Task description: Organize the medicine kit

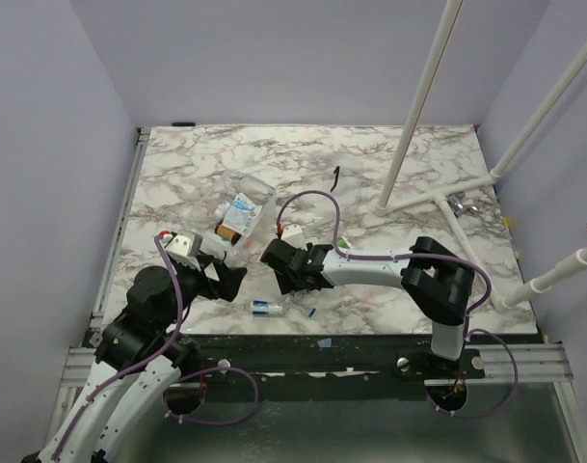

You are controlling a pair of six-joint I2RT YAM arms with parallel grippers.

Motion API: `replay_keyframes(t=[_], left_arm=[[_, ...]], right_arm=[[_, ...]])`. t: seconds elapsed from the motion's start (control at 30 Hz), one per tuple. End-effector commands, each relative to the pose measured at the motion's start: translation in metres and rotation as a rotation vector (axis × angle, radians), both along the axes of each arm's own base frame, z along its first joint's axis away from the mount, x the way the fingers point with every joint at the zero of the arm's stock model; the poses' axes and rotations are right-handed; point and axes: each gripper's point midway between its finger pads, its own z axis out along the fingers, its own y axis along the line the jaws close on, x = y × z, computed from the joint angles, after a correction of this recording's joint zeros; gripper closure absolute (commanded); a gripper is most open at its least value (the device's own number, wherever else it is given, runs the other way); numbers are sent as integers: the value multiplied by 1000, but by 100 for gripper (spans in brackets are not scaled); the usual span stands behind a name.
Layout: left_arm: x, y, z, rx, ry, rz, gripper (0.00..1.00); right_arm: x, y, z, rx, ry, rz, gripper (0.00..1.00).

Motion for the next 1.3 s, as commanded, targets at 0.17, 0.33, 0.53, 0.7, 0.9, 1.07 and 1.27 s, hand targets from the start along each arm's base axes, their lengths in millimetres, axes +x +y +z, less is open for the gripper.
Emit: replay_keyframes(t=[0.17, 0.33, 0.53, 0.7, 0.9, 1.07, 1.27], left_arm=[[1, -2, -2, 3, -1, -10, 2], [1, -2, -3, 4, 0, -10, 2], [1, -3, -3, 3, 0, -10, 2], [1, -3, -3, 4, 3, -10, 2], [2, -2, -3, 4, 5, -6, 2], [2, -2, -3, 5, 5, -3, 2], [2, -2, -3, 6, 6, -3, 2]], right_arm=[[-10, 6, -15, 2, 51, 18, 42], [-12, 4, -16, -2, 56, 19, 56], [-12, -1, -16, -16, 53, 18, 80], [-11, 0, -14, -19, 44, 32, 99], [4, 12, 27, 46, -40, 23, 99], [17, 10, 62, 77, -111, -14, 99], [35, 7, 88, 173, -150, -107, 99]])
